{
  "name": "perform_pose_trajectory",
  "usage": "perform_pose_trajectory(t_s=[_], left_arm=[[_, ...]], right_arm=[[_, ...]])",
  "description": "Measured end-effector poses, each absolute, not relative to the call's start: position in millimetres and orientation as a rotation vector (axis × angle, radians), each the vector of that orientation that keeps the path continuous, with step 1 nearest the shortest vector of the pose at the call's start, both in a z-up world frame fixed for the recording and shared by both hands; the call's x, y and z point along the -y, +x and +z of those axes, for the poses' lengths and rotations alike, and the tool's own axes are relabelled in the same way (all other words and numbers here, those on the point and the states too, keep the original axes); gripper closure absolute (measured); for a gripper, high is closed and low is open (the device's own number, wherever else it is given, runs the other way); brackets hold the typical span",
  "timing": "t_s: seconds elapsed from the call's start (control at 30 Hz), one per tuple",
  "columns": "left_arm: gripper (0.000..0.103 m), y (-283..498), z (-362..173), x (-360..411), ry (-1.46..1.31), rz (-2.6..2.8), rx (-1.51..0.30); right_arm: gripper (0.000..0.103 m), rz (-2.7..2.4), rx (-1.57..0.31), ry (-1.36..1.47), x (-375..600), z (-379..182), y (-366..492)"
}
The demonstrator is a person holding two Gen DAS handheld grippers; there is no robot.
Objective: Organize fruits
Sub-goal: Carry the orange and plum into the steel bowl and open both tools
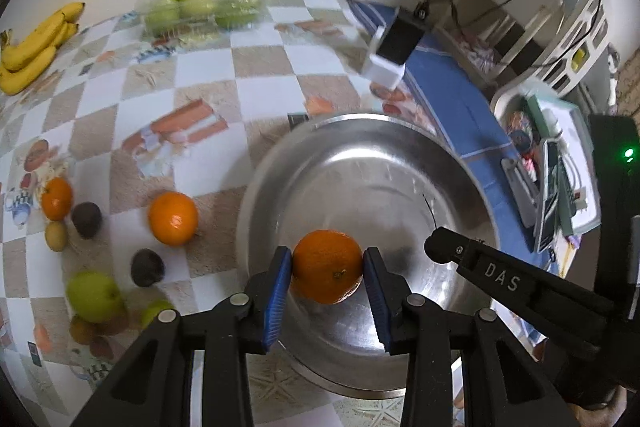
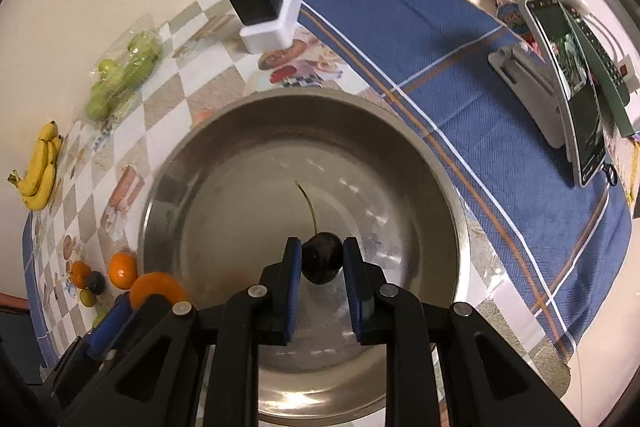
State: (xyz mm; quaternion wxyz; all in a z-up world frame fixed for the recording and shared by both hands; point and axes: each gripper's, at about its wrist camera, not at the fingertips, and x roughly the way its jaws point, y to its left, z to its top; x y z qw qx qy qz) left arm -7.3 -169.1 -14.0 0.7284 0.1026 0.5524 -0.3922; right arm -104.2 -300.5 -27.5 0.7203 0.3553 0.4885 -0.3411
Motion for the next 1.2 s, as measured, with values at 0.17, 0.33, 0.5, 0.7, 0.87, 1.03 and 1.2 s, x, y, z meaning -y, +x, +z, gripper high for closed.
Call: perform_pose_trajectory(t_s=[0.17,0.33,0.5,0.7,0.87,1.03,1.2], left_arm=[[0.063,-13,-25,173,0.252,-0.858,-1.252],[0.062,-13,-27,172,0.258,-0.853,-1.255],[0.049,-11,-23,173,0.251,-0.856,-1.242],[0.048,-9,-12,171,0.250,-0.853,-1.222],[0.048,-2,-5,164,0.228,-0.820,-1.212],[0.048,13,-4,147,0.197,-0.737,-1.226],[0.047,33,-10,125,0.164,-0.629,-1.248]], right_arm=[[0.080,-0.754,-1.102,0.790,300,-33,-103],[0.080,-0.754,-1.104,0.794,299,-33,-104],[0.080,-0.762,-1.116,0.798,300,-34,-104],[0.076,-0.765,-1.124,0.791,301,-33,-104],[0.069,-0.775,-1.103,0.772,301,-24,-104],[0.069,-0.772,-1.089,0.763,301,-18,-103],[0.069,-0.754,-1.106,0.761,298,-21,-100]])
